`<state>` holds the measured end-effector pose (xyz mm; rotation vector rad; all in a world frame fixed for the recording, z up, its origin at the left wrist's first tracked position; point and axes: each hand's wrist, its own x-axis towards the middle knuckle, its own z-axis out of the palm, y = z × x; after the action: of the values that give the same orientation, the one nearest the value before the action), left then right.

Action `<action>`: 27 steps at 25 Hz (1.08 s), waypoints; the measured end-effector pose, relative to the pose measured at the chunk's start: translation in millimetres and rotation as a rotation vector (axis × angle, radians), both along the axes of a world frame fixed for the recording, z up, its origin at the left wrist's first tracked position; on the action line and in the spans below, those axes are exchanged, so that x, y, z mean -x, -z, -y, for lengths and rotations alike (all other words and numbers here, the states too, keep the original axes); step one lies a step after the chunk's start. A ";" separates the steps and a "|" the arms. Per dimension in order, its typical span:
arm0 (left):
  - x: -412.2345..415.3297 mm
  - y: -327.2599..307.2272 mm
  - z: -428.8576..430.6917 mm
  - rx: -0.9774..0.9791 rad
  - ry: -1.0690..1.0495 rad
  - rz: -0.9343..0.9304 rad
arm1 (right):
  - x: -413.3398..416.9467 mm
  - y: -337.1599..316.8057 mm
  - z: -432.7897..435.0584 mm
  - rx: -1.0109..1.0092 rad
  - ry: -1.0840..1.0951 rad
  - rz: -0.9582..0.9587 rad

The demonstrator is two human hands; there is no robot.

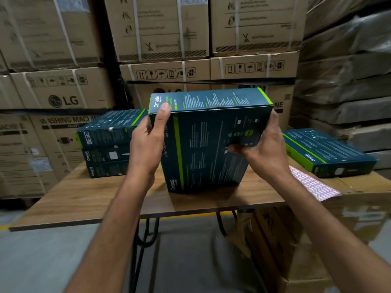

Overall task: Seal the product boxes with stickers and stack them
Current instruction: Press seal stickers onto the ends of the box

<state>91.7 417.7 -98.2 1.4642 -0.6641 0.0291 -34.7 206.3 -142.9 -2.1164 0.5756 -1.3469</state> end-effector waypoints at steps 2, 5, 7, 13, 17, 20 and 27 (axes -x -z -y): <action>1.7 4.5 -3.1 -0.006 0.027 0.012 | 3.9 -0.5 2.1 -0.016 0.044 -0.004; 7.6 15.7 -10.5 -0.010 0.020 0.016 | 23.8 -5.0 -8.6 -0.233 -0.179 0.036; 14.0 23.2 -14.7 0.013 0.034 0.020 | 41.1 -7.5 -19.7 -0.387 -0.371 0.085; 25.0 23.4 -34.9 -0.003 0.133 -0.079 | 70.8 -18.1 -33.4 -0.708 -0.527 0.167; 19.6 13.0 -53.9 0.015 0.203 -0.268 | 90.9 -32.0 -35.6 -0.924 -0.650 0.249; 15.9 10.3 -60.5 0.072 0.255 -0.349 | 92.8 -29.8 -36.3 -0.970 -0.651 0.255; -1.9 18.6 -58.4 0.068 0.357 -0.334 | 72.9 -21.6 -30.8 -0.908 -0.573 0.252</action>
<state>93.6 476.1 -116.8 1.2304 -0.6322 -0.4562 -107.6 237.1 -121.3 -1.2058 0.3309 -0.7749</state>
